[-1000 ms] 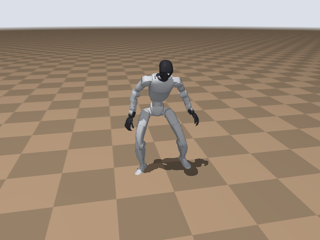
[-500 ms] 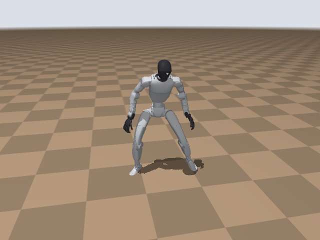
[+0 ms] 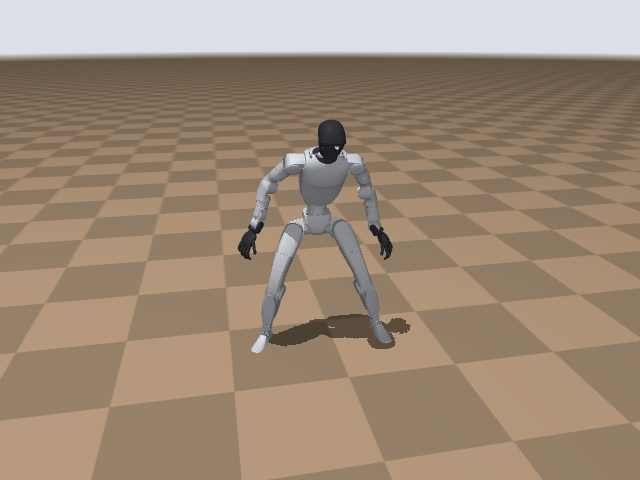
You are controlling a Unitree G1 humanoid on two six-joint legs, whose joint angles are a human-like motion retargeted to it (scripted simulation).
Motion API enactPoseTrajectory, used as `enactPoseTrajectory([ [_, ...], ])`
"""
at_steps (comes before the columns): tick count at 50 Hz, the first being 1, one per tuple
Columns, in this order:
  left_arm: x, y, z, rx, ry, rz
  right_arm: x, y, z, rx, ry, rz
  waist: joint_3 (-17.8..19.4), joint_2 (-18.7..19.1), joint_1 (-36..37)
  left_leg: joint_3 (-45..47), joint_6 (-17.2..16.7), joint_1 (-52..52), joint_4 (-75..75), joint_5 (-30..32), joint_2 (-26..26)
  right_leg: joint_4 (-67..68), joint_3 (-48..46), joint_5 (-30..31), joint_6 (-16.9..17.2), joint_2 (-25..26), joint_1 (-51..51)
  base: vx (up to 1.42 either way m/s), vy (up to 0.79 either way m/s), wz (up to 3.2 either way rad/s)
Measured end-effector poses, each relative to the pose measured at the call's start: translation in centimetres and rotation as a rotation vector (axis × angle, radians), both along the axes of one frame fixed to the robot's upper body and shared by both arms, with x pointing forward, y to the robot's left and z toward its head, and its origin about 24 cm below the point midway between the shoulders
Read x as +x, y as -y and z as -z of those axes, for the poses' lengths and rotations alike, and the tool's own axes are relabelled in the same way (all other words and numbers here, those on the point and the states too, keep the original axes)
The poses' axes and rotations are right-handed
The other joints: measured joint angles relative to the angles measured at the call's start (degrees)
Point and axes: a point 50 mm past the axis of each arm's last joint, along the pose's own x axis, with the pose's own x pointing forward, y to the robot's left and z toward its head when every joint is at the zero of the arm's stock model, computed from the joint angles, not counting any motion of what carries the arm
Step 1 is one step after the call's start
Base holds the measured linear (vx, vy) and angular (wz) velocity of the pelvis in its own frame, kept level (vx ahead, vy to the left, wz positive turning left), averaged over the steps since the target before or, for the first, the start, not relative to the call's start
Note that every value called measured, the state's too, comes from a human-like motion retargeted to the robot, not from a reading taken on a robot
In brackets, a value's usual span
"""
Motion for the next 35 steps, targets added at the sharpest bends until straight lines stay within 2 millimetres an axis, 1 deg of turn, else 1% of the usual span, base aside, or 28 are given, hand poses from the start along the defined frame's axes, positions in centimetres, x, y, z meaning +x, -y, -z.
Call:
enactPoseTrajectory([
  [2,-0.9,-0.3,0.3,-0.056,-0.014,-0.032,0.4,-0.8,0.4,0.028,-0.021,-0.033,0.0,0.31,0.86,1.06,1.05,0.48,0.65,2.2,2.45,3.97,-0.53,-0.67,-1.97,1.58,-0.6,0.12,-0.71,-0.22],
  [3,-1.5,-0.4,0.5,-0.077,-0.027,-0.03,0.8,-1.4,0.4,0.043,-0.007,-0.068,0.0,0.33,1.5,2.03,1.16,-0.34,4.27,1.29,4.06,8.44,-0.61,-2.25,-1.66,2.18,-1.97,0.14,-0.67,-0.56],
  [4,-2.0,-0.7,0.6,-0.089,-0.046,-0.031,1.3,-1.7,0.4,0.047,-0.012,-0.095,0.0,-0.15,2.05,2.74,1.36,-0.49,6.57,0.12,4.04,9.05,-0.65,-2.96,-1.15,2.94,-2.01,0.09,-0.65,-0.65],
  [5,-2.4,-1.0,0.7,-0.098,-0.069,-0.033,1.8,-1.9,0.3,0.044,-0.026,-0.117,0.0,-0.9,2.55,3.32,1.62,-0.32,8.22,-1.18,3.2,7.71,-0.68,-3.25,-0.53,3.78,-1.37,0.1,-0.62,-0.81],
  [7,-3.5,-1.4,0.9,-0.078,-0.125,0.018,3.1,-2.6,-0.4,0.049,0.047,-0.169,0.0,-2.25,3.79,4.28,0.31,-2.61,20.18,-7.96,2.1,11.02,0.45,-6.45,-3.19,5.65,-2.31,0.13,-0.56,-0.65],
  [8,-3.6,-1.5,0.9,-0.071,-0.153,0.029,3.3,-2.2,-0.6,0.037,0.037,-0.161,0.0,-2.86,3.33,4.74,0.76,-2.88,21.98,-9.54,-0.58,8.34,-0.02,-5.75,-4.05,6.27,-0.93,0.07,-0.51,0.07],
  [10,-3.6,-1.7,0.9,-0.047,-0.197,0.068,3.6,-2.0,-1.0,0.035,0.052,-0.147,0.0,-3.89,2.08,7.33,2.07,-4.11,26.7,-12.67,-3.99,6.12,-1.65,-4.72,-3.8,7.28,1.0,0.07,-0.5,0.49],
  [12,-2.8,-1.8,0.7,-0.016,-0.218,0.102,3.3,-2.0,-0.9,0.056,0.061,-0.122,0.0,-4.91,1.1,10.05,2.54,-4.26,24.84,-14.44,-7.13,4.06,-3.6,-2.65,-1.23,8.77,2.33,0.09,-0.5,0.45],
  [13,-2.2,-1.7,0.6,0.0,-0.219,0.115,3.1,-2.0,-0.7,0.071,0.059,-0.109,0.0,-5.27,0.94,10.47,2.19,-3.56,20.44,-14.24,-9.07,3.49,-4.07,-1.1,0.11,9.88,2.44,0.06,-0.48,0.25],
  [15,-0.7,-1.4,0.2,0.019,-0.194,0.127,2.5,-2.0,-0.4,0.096,0.037,-0.098,0.0,-4.92,0.98,8.79,2.61,-0.31,7.06,-11.24,-11.78,5.61,-2.75,3.01,2.53,13.04,0.67,0.04,-0.45,0.04],
  [17,0.6,-1.0,-0.3,0.02,-0.142,0.129,2.0,-1.7,-0.3,0.109,0.006,-0.111,0.0,-3.68,0.78,6.6,6.35,1.64,1.1,-8.74,-9.58,12.7,1.08,6.38,4.78,15.91,-3.45,0.04,-0.44,-0.06],
  [18,1.2,-0.9,-0.5,0.017,-0.116,0.129,1.8,-1.6,-0.2,0.112,-0.006,-0.118,0.0,-3.23,0.66,5.79,7.21,1.14,2.5,-8.27,-7.38,16.9,2.56,6.57,5.28,16.44,-5.42,0.07,-0.46,-0.18],
  [19,1.6,-0.8,-0.7,0.015,-0.091,0.125,1.6,-1.5,-0.2,0.111,-0.011,-0.121,0.0,-2.89,0.74,5.1,6.53,0.54,4.24,-7.85,-5.22,21.03,3.0,5.4,4.79,15.78,-7.04,0.1,-0.47,-0.31],
  [20,2.0,-0.7,-1.0,0.013,-0.066,0.119,1.5,-1.4,-0.2,0.11,-0.014,-0.12,0.0,-2.6,0.93,4.47,5.08,-0.12,6.16,-7.47,-3.06,25.12,2.92,3.55,3.8,14.54,-8.5,0.15,-0.47,-0.39],
  [22,2.6,-0.5,-1.4,0.014,-0.01,0.11,1.3,-1.3,-0.5,0.096,0.028,-0.111,0.0,-1.97,0.95,3.69,2.03,-1.74,10.65,-8.83,0.65,32.01,1.59,-1.31,1.11,9.26,-10.52,0.19,-0.47,-0.2],
  [23,2.9,-0.4,-1.6,0.017,0.023,0.098,1.1,-1.0,-0.7,0.079,0.052,-0.099,0.0,-1.51,0.55,2.74,1.15,-2.37,11.31,-9.08,1.62,32.8,1.27,-2.95,0.25,6.57,-10.71,0.17,-0.49,0.23],
  [25,3.6,0.0,-1.9,0.016,0.074,0.068,0.6,-0.3,-0.8,0.034,0.07,-0.064,0.0,-0.51,-0.36,0.68,0.11,-3.0,10.53,-8.17,2.2,29.74,0.7,-5.76,-1.69,1.68,-9.63,0.14,-0.55,0.49],
  [27,4.0,0.5,-1.9,0.0,0.099,0.039,0.0,0.3,-0.7,0.0,0.047,-0.046,0.0,0.32,0.13,-0.13,-0.58,-2.23,8.3,-6.04,2.75,19.81,-0.68,-6.57,-3.03,-1.14,-6.39,0.13,-0.65,0.26],
  [28,4.0,0.6,-1.9,-0.012,0.109,0.025,-0.1,0.4,-0.6,-0.009,0.027,-0.046,0.0,0.44,0.7,-0.1,-0.76,-1.63,7.1,-4.78,3.09,13.06,-1.03,-4.83,-2.86,-1.41,-4.27,0.13,-0.71,0.05],
  [30,3.7,0.5,-1.8,-0.034,0.118,-0.001,-0.2,0.1,-0.1,-0.008,-0.013,-0.064,0.0,0.13,1.77,0.53,-0.71,-0.86,5.34,-1.42,4.1,2.4,-0.27,0.91,-2.06,-0.24,-0.61,0.12,-0.74,-0.03],
  [32,2.7,-0.2,-1.7,-0.048,0.109,-0.024,0.5,-0.8,0.2,0.017,-0.027,-0.097,0.0,0.16,2.45,1.49,0.09,-1.25,5.26,2.77,6.45,4.62,-0.9,0.9,-2.77,1.27,-0.96,0.09,-0.74,-0.12],
  [33,2.2,-0.7,-1.7,-0.052,0.1,-0.035,1.1,-1.4,0.3,0.026,-0.021,-0.117,0.0,0.02,2.76,1.93,0.52,-1.8,6.22,3.81,7.39,7.08,-1.48,0.01,-2.44,1.9,-1.75,0.07,-0.71,-0.3],
  [35,1.0,-1.5,-1.5,-0.036,0.067,-0.036,2.4,-2.4,0.0,0.034,0.019,-0.151,0.0,-1.31,3.85,2.05,0.75,-3.02,10.38,1.19,6.75,8.47,-1.88,-1.59,-1.96,3.31,-2.22,0.06,-0.69,-0.47],
])
